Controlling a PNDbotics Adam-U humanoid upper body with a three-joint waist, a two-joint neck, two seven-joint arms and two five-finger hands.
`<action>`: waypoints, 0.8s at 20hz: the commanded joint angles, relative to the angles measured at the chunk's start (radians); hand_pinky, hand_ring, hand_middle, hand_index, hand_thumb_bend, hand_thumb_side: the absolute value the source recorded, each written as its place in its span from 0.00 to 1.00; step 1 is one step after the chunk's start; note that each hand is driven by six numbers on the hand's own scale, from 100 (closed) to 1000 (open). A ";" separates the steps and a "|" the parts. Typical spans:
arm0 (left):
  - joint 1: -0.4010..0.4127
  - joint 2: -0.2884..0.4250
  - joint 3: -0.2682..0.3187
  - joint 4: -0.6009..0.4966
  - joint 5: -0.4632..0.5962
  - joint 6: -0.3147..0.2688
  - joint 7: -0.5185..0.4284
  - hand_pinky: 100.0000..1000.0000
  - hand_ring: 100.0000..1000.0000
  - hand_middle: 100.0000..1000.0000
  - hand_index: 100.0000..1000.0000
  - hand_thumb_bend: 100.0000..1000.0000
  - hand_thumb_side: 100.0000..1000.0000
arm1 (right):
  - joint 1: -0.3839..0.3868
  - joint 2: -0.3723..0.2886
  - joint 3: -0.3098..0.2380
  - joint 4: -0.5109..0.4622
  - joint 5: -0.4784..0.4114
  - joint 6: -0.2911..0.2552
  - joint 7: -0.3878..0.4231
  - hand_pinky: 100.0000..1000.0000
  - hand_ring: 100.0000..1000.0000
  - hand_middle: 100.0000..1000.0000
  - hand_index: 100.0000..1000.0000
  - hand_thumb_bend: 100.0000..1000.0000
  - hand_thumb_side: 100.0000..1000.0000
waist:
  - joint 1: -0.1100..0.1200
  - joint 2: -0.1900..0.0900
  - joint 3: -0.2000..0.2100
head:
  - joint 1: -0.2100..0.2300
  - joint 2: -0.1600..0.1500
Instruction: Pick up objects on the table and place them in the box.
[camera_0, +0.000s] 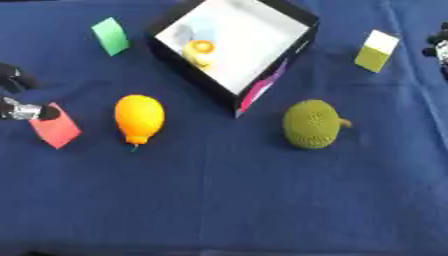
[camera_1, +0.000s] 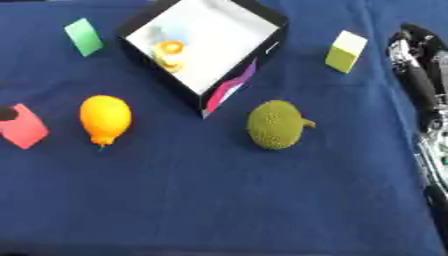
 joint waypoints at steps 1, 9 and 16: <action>-0.004 0.029 0.013 -0.013 -0.002 -0.001 -0.008 0.85 0.88 0.83 0.87 0.60 0.60 | -0.006 -0.030 -0.004 -0.009 0.005 0.000 0.002 0.97 0.74 0.69 0.84 0.00 0.60 | 0.015 -0.059 0.001 | 0.002 0.003; -0.027 0.016 -0.031 0.012 -0.082 0.008 -0.038 0.87 0.89 0.83 0.88 0.69 0.52 | -0.008 -0.029 0.001 -0.007 0.005 0.001 0.007 0.97 0.74 0.69 0.84 0.00 0.60 | 0.017 -0.061 -0.005 | 0.028 0.008; -0.071 -0.019 -0.073 0.071 -0.206 0.020 -0.040 0.88 0.90 0.83 0.89 0.75 0.38 | -0.010 -0.027 0.006 -0.006 0.005 0.001 0.013 0.98 0.74 0.69 0.84 0.00 0.61 | 0.019 -0.062 -0.010 | 0.038 0.010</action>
